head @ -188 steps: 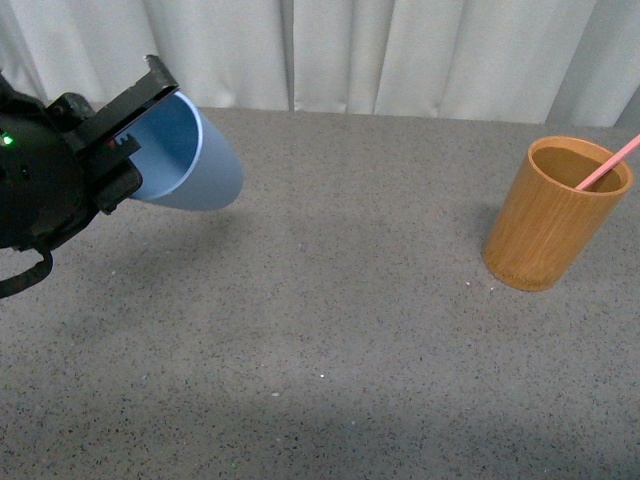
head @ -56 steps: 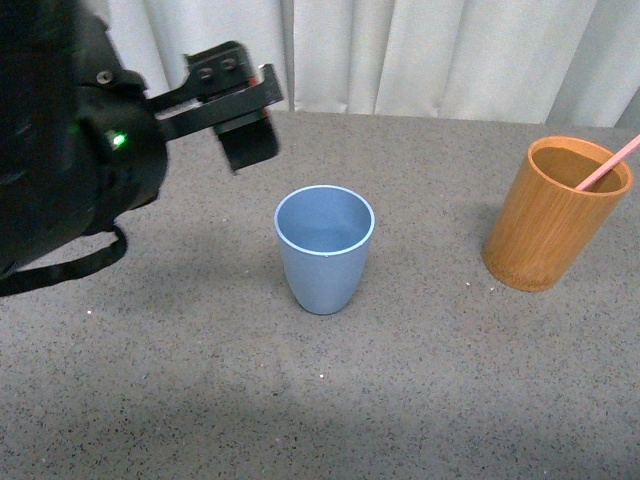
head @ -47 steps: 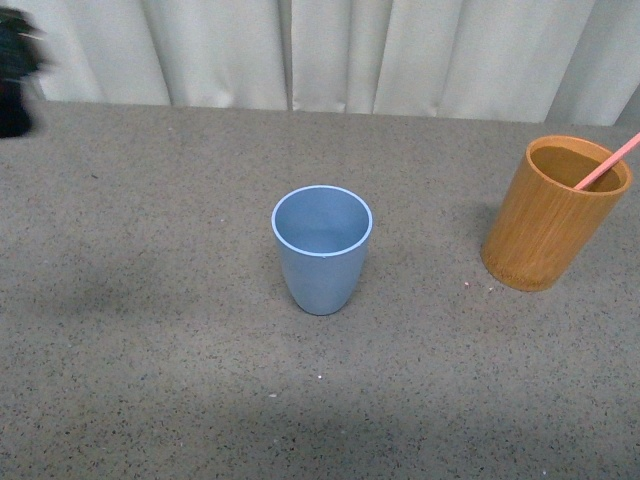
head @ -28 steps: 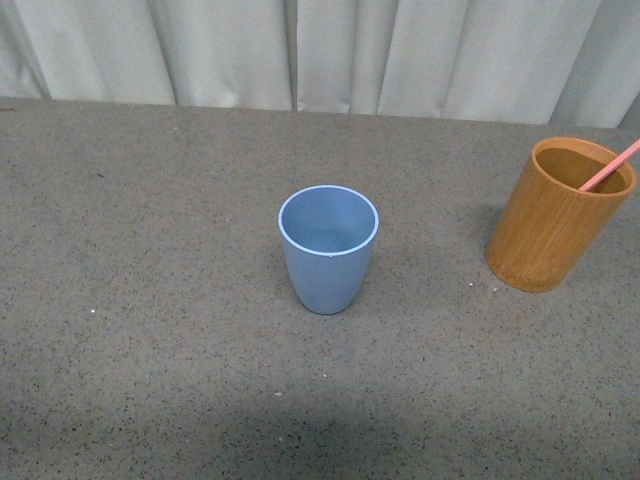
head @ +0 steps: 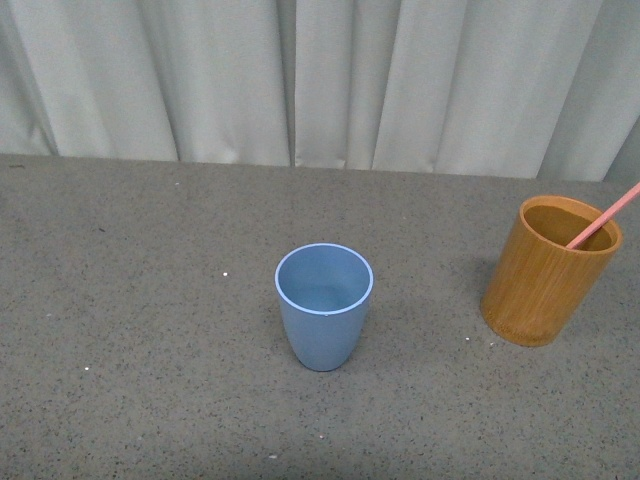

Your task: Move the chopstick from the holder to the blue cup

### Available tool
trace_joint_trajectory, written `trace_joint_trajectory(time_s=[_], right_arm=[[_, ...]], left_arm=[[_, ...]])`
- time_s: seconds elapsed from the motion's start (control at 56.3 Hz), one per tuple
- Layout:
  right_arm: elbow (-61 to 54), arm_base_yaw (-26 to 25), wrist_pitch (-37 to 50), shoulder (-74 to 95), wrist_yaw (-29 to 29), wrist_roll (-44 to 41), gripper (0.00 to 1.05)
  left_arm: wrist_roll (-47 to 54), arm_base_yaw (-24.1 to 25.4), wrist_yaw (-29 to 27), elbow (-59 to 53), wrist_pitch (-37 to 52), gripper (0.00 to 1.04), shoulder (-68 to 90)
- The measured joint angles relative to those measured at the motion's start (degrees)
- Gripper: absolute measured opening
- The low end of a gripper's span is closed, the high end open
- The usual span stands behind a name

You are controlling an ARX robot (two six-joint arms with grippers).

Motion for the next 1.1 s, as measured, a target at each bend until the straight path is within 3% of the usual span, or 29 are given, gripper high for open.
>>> trace_joint_trajectory(time_s=[0.071,0.16,0.302,0.498,0.551,0.711,1.102], right_arm=[[2.9,-3.5,12.4,16.3,-0.9,2.7,0.95],[10.2,-3.7,23.4,36.7,-0.4,4.0,0.95],[19.2,-1.7,27.7,56.8,2.4,3.3,0.95],[26.6,0.9,31.2,69.2,5.2,1.0,0.95],[28.4,1.8,32.2,72.6,6.0,0.2,0.95],[31.2,3.0,32.7,78.7,7.8,-0.3,0.95],[37.5,4.8,33.1,88.1,10.9,2.3,0.95]], left_arm=[[0.0,0.0,0.0,0.0,0.0,0.49,0.0],[0.0,0.0,0.0,0.0,0.0,0.70,0.0],[0.1,0.0,0.0,0.0,0.0,0.99,0.0],[0.0,0.0,0.0,0.0,0.0,0.66,0.0],[0.2,0.0,0.0,0.0,0.0,0.78,0.0],[0.2,0.0,0.0,0.0,0.0,1.00,0.0],[0.2,0.0,0.0,0.0,0.0,0.98,0.0]])
